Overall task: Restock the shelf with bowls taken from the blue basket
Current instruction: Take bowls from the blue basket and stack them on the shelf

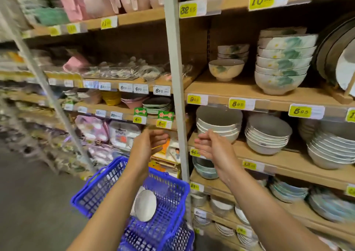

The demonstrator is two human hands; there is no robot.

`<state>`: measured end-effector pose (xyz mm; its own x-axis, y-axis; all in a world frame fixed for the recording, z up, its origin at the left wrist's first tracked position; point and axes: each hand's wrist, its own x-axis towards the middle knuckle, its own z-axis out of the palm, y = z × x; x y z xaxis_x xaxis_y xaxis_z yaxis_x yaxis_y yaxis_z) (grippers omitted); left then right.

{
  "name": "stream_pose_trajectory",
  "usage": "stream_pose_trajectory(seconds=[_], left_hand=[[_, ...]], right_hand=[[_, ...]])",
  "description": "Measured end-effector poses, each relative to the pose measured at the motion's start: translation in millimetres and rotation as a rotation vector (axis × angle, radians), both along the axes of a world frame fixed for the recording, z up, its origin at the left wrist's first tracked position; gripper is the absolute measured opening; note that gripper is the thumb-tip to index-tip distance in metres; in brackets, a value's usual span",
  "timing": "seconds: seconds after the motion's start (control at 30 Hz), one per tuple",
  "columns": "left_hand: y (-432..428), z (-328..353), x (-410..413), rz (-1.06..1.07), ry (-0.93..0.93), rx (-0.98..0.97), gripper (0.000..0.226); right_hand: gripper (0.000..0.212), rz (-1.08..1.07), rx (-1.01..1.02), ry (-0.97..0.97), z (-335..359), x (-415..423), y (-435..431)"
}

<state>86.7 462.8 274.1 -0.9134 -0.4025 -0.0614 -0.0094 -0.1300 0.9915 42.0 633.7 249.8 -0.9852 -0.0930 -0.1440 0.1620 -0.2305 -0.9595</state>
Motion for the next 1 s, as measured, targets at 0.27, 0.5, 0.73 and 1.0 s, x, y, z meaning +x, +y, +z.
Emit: stream_pose_trajectory(seconds=[0.27, 0.5, 0.73, 1.0], left_hand=[[-87, -71, 5, 0.080, -0.169, 0.020, 0.030], [-188, -168, -19, -0.002, -0.394, -0.064, 0.022], [-252, -252, -57, -0.107, -0.589, -0.271, 0.027], [-242, -350, -71, -0.295, -0.806, -0.369, 0.044]], right_hand=[[0.033, 0.128, 0.087, -0.137, -63, 2, -94], [0.034, 0.134, 0.216, -0.322, -142, -23, -188], [0.031, 0.044, 0.342, -0.591, -229, -37, -235], [0.033, -0.022, 0.404, -0.818, -335, -37, -257]])
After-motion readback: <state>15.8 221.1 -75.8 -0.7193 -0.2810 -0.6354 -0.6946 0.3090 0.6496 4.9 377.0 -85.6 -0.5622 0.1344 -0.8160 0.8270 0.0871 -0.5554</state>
